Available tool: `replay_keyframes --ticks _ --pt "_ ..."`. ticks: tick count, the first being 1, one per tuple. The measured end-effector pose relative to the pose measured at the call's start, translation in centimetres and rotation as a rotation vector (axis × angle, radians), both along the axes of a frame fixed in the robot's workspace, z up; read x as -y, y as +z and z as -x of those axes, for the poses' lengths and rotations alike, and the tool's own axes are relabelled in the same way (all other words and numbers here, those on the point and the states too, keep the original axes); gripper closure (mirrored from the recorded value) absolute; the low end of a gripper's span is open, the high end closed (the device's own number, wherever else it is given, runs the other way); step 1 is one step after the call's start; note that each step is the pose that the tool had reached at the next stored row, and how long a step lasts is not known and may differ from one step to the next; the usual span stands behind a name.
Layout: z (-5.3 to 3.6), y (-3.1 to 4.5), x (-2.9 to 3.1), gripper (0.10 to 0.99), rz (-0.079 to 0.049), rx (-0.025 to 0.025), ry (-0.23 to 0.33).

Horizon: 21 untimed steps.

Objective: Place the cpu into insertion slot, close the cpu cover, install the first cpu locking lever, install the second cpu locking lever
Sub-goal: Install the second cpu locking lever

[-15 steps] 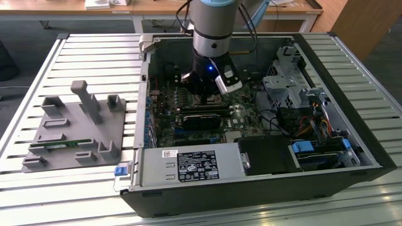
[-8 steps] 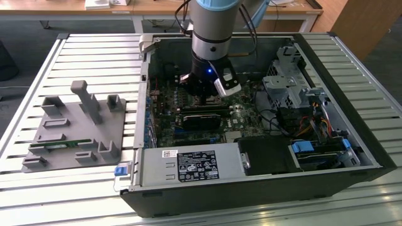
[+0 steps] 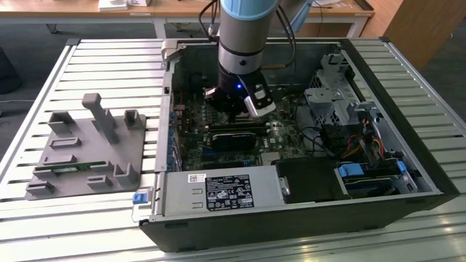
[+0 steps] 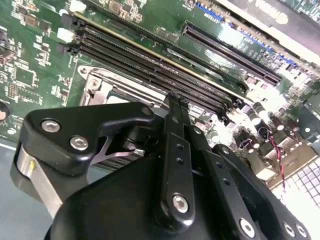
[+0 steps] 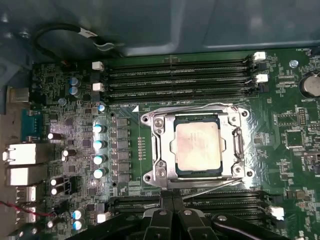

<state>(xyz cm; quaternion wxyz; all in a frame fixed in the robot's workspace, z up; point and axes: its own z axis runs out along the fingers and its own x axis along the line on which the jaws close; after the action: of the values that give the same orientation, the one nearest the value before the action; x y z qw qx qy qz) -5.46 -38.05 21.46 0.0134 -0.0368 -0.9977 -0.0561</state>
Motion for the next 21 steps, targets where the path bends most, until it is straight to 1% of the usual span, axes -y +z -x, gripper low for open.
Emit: replay_keyframes --ticks 2,3,5,6,7,11,15,18,21 --pt "0.03 -0.30 0.01 0.980 -0.006 -0.0001 0.000" --pt "0.05 -0.39 0.02 0.980 -0.011 -0.0002 0.000" --pt "0.08 -0.47 0.19 0.980 -0.036 -0.0001 0.000" --pt "0.10 -0.48 0.35 0.980 -0.044 -0.0001 0.000" --pt "0.13 -0.48 0.53 0.980 -0.049 0.0000 0.000" --pt "0.29 -0.48 1.22 0.980 -0.059 0.0005 0.000" --pt "0.56 -0.48 1.53 0.980 -0.075 0.0023 0.000" --pt "0.91 -0.55 1.59 0.980 -0.090 0.0064 0.000" --pt "1.35 -0.76 1.60 0.980 -0.102 0.0107 0.001"
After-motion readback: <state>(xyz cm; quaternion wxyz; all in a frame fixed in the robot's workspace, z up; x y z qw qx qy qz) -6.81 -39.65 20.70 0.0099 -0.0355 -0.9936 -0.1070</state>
